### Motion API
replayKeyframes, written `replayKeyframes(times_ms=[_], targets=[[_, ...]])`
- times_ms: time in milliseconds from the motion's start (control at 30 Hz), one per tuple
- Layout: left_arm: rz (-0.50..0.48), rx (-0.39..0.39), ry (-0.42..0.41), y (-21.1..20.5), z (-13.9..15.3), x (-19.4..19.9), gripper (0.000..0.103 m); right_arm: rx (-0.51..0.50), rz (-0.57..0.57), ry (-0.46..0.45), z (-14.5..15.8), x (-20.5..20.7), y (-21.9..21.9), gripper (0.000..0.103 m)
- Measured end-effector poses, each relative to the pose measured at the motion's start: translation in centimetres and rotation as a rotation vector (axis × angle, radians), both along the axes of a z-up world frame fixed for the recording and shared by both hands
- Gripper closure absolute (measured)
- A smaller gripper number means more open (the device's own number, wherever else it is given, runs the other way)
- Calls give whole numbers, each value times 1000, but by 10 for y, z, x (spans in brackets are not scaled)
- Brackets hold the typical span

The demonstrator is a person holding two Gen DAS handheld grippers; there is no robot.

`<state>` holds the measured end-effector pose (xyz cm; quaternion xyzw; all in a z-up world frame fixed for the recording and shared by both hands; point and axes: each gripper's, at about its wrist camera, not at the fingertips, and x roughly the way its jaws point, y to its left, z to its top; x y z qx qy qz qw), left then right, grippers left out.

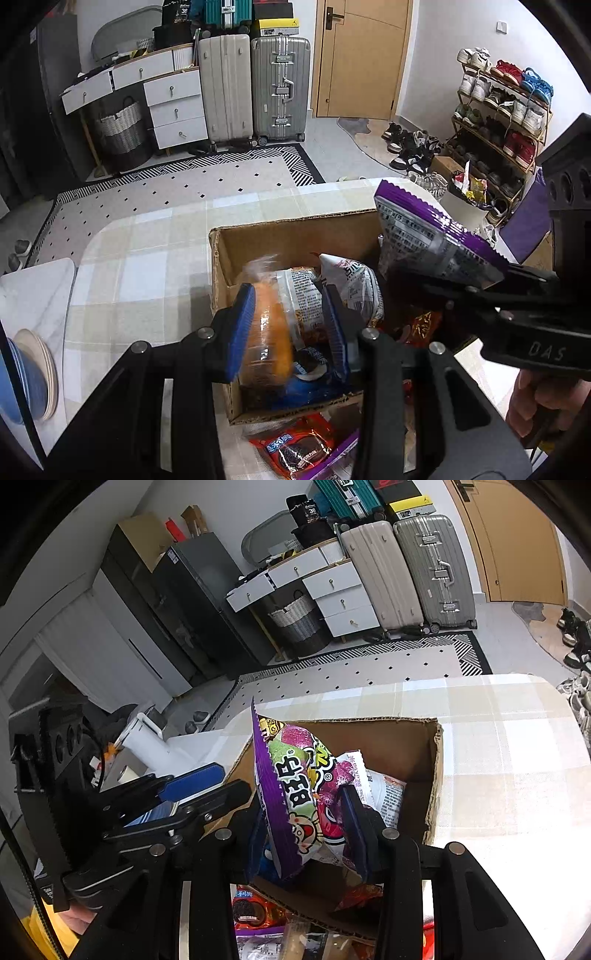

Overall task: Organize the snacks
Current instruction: 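Open both tools to drop the roll and candy bag into the box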

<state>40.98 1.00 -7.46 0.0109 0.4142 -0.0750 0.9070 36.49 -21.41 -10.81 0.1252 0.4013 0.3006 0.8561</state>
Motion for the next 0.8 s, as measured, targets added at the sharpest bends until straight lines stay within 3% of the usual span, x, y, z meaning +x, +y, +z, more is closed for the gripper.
replayKeyframes(times_ms=[167,533,667,800], targets=[[0,-3,-6,6,6,-17,68,5,-17,-10,7,-4,-3,55],[10,-9,-14,13,26,-52,68,-13,3,-62,37,-34,-9,55],[24,-58,-30,18,43,-77,65,-23,8,-98,58,-55,-17,55],[13,-53,-68,13,65,-105,60,4,-11,-124,74,-78,-25,55]])
